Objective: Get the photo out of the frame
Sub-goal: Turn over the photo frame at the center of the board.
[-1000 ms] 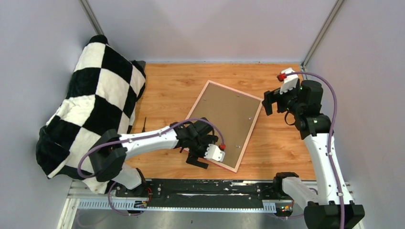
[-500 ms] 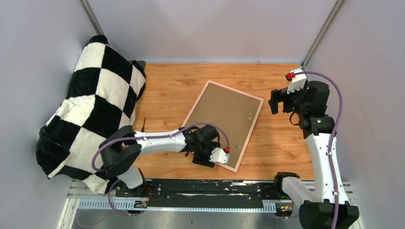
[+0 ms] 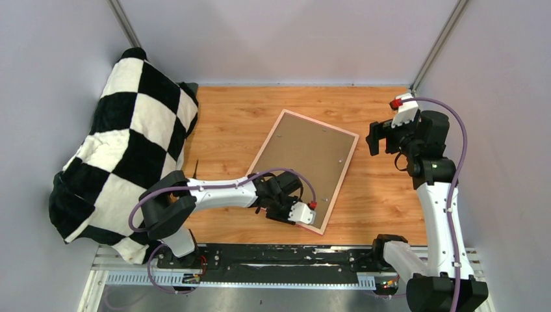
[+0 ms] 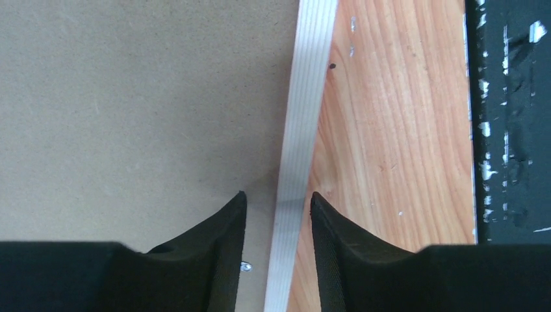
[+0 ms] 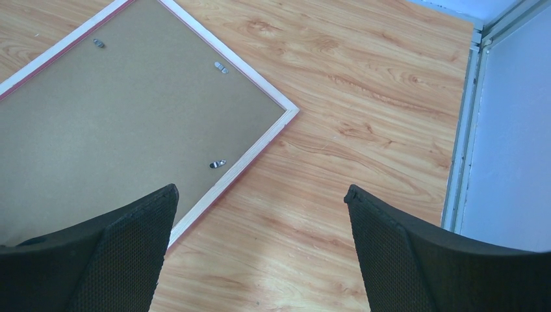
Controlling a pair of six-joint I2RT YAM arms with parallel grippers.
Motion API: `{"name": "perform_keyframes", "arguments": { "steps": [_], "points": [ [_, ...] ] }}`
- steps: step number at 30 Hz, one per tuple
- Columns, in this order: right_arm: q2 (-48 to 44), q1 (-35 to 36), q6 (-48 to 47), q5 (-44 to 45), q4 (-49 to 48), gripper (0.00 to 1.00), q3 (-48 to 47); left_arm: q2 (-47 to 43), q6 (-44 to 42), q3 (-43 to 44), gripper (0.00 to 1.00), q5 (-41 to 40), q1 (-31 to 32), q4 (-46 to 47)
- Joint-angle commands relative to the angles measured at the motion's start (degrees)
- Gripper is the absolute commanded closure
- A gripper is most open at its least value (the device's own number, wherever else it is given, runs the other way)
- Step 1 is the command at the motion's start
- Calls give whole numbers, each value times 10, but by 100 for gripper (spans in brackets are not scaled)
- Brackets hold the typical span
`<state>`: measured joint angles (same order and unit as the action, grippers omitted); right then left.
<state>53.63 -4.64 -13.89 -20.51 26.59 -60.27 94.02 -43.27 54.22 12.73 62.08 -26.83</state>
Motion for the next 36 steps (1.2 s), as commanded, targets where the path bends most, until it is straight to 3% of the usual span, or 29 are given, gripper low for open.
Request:
{"name": "perform_keyframes", "arguments": {
  "steps": [1,3,6,14,16,18,23,29,36],
  "points": [
    [-11,-10,6,0,0,0,-8,28,0,-14,50,22,15,-33],
    [-13,-10,5,2,0,0,-9,27,0,-16,46,19,16,-32],
    [-13,-10,6,1,0,0,-11,35,7,-13,49,3,20,-31],
    [-6,-10,9,5,0,0,-16,65,26,-6,70,-48,45,-33],
    [-6,-10,6,7,0,0,-17,65,27,-8,81,-48,50,-34],
    [-6,-10,2,11,0,0,-18,65,29,-5,99,-40,51,-40],
    [-9,-10,-21,0,8,0,-23,61,31,6,100,-17,51,-58],
    [-33,-11,-197,-95,74,0,-6,41,49,58,100,-1,19,-85],
    [-80,-10,-458,-111,158,0,80,59,82,149,100,92,-65,-117]
  ]
}}
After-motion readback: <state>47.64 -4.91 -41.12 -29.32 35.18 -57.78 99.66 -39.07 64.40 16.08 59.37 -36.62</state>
